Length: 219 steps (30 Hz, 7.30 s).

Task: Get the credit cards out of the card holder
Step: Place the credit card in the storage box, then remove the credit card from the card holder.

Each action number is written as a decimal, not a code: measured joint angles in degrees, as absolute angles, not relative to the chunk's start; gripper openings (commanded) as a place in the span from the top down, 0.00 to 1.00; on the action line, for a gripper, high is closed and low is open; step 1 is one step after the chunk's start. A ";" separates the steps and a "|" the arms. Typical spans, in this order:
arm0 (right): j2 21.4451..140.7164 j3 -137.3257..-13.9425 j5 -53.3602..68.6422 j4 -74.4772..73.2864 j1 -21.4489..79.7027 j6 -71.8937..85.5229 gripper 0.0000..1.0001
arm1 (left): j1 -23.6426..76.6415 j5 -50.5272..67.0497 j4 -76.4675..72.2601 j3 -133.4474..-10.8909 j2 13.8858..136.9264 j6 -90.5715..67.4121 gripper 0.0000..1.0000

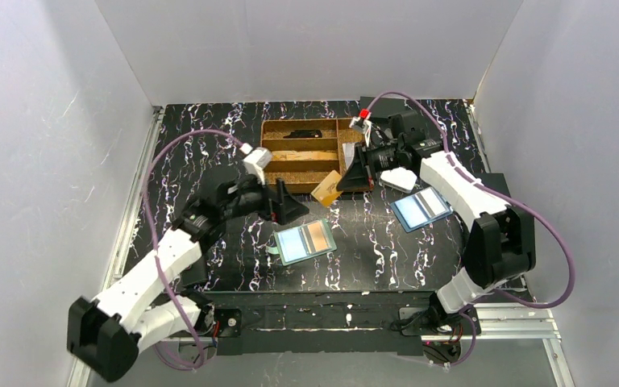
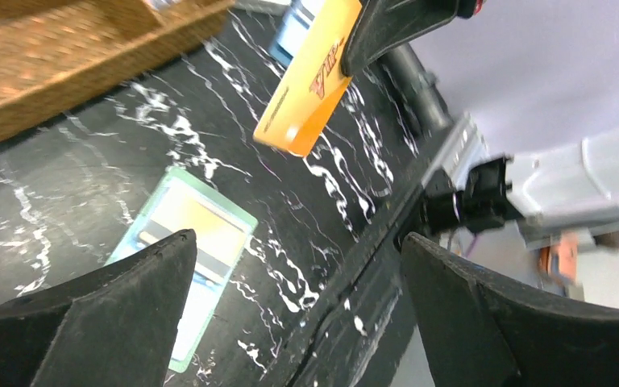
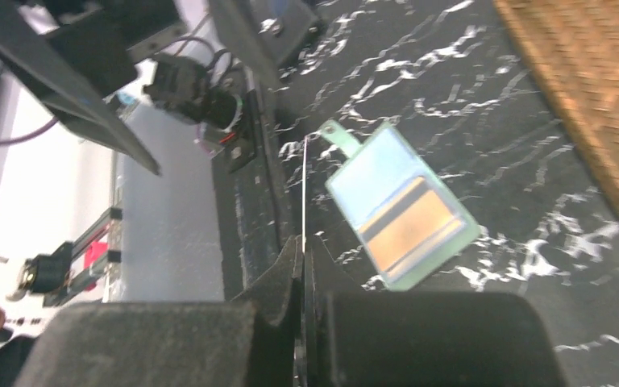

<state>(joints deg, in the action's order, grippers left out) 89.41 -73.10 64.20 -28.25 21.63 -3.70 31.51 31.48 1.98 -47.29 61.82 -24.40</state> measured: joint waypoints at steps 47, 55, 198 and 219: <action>120.88 -88.09 19.57 6.61 25.26 41.63 0.99 | 28.23 11.31 -2.92 -26.70 38.41 -45.23 0.02; 122.91 -88.42 18.48 7.07 25.50 41.78 0.93 | 28.21 11.14 -2.66 -26.70 38.02 -45.23 0.02; 99.61 -53.06 25.17 -2.55 36.64 12.10 0.98 | 40.60 5.08 -1.76 -36.75 78.94 -51.00 0.24; 99.61 -53.49 23.55 -3.27 37.50 10.48 0.98 | 41.23 3.55 -2.46 -37.45 82.30 -52.95 0.30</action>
